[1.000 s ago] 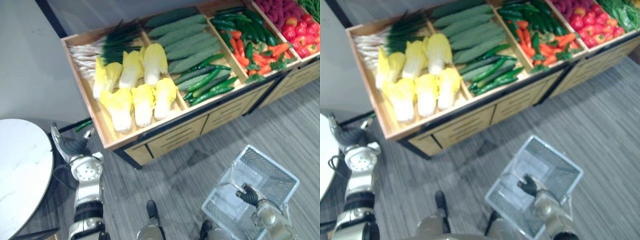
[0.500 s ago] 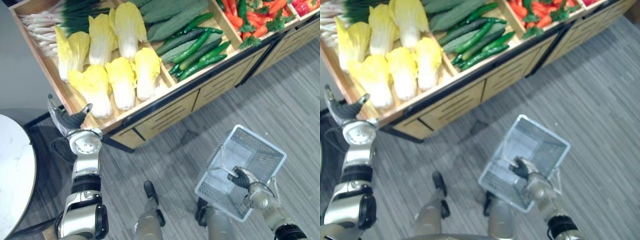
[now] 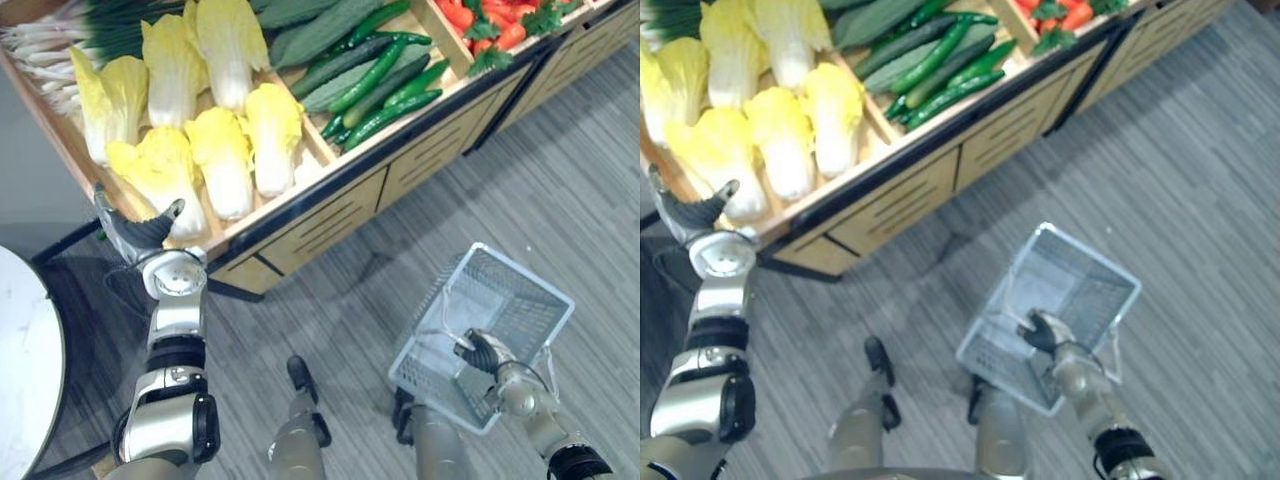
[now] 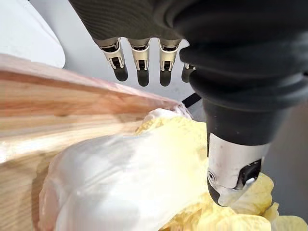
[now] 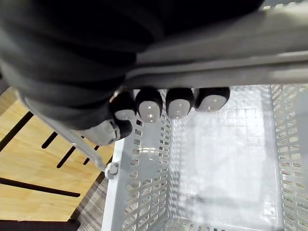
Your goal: Pick vegetable in the basket
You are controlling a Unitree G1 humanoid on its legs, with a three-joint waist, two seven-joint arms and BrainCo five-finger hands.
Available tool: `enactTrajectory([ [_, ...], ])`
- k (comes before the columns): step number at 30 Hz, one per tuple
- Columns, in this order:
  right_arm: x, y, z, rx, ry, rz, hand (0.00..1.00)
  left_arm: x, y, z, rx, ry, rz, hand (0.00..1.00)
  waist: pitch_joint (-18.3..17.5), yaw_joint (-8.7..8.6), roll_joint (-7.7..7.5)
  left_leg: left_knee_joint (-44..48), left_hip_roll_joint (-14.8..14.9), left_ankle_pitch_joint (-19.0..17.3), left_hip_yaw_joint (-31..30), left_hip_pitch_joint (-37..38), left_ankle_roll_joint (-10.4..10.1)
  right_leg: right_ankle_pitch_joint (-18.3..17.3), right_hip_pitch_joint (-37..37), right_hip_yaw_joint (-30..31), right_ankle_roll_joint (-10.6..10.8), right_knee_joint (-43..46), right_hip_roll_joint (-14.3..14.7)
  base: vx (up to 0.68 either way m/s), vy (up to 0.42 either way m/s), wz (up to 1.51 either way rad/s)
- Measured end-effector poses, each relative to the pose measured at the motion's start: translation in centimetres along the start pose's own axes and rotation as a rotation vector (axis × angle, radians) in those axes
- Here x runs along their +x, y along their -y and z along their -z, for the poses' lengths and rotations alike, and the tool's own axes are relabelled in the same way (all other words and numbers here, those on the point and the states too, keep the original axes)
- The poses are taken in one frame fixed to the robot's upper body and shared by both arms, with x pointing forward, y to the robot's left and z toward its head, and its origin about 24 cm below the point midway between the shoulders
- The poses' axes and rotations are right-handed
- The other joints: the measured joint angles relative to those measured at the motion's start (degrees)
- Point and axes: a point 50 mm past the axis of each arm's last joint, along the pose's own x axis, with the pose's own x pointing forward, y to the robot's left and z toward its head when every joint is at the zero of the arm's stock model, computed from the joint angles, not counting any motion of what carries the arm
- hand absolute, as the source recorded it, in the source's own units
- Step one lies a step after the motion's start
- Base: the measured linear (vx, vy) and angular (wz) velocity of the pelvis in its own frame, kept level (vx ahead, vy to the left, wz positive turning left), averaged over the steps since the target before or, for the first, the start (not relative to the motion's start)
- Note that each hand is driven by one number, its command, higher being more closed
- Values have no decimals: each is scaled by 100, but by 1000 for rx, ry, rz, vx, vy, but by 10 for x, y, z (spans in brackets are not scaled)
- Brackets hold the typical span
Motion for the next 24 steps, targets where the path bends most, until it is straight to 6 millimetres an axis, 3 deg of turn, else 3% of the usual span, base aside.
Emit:
enactTrajectory([
  [24, 2, 0, -5, 6, 31, 33, 100, 10, 0, -2, 32, -38, -107, 0, 178, -10, -74, -32, 24, -2, 140, -186, -1, 74, -399, 214, 16, 155, -15, 16, -11, -4],
])
